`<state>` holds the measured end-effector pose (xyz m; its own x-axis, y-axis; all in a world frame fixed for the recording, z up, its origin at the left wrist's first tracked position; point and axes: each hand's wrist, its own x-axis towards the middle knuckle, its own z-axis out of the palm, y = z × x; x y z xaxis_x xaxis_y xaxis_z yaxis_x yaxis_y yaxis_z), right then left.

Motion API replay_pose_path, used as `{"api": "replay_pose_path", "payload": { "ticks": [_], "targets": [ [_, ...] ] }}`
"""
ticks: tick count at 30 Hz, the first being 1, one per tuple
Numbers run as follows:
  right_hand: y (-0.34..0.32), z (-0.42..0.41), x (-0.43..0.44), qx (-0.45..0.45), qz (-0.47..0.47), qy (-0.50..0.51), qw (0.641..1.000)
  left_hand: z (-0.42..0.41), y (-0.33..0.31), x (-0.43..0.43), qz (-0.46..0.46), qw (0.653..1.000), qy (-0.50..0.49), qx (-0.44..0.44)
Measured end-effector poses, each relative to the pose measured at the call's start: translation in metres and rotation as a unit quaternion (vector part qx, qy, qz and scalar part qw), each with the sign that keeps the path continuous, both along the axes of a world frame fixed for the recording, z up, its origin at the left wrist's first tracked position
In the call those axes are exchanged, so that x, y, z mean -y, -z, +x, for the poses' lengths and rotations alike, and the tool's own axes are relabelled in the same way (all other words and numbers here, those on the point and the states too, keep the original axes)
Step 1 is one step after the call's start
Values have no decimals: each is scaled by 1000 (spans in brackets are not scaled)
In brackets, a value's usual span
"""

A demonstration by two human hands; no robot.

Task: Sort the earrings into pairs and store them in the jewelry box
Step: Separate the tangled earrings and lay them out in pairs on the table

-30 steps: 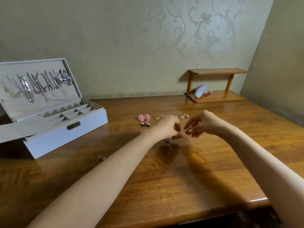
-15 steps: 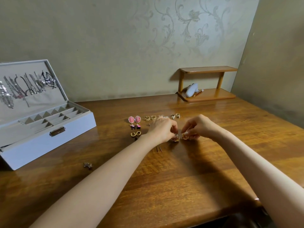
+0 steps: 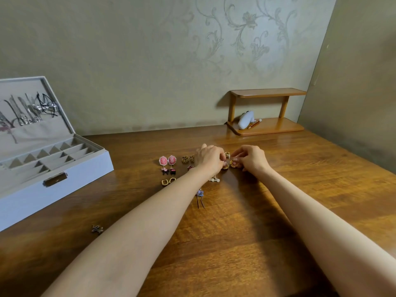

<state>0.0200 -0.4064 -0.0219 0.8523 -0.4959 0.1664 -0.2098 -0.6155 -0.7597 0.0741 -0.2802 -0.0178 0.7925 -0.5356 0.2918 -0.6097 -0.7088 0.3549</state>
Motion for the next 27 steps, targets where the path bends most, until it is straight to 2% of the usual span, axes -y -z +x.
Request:
{"api": "replay_pose_path", "payload": {
  "ticks": [11, 14, 16, 20, 25, 27],
  "targets": [
    [0, -3, 1, 19, 18, -26, 999, 5, 2, 1, -15, 1000, 0, 24],
    [2, -5, 0, 54, -24, -25, 998, 5, -3, 0, -54, 998, 5, 14],
    [2, -7, -2, 97, -53, -41, 993, 5, -7, -2, -82, 996, 18, -12],
    [-3, -9, -9, 113, -17, -107, 988, 7, -17, -1, -119, 988, 21, -100],
    [-2, -5, -11, 156, -25, -53, 986, 6, -25, -1, -190, 956, 42, -221],
    [-1, -4, -8, 165, -4, -38, 985, 5, -26, -3, -194, 953, 51, -228]
  ]
}}
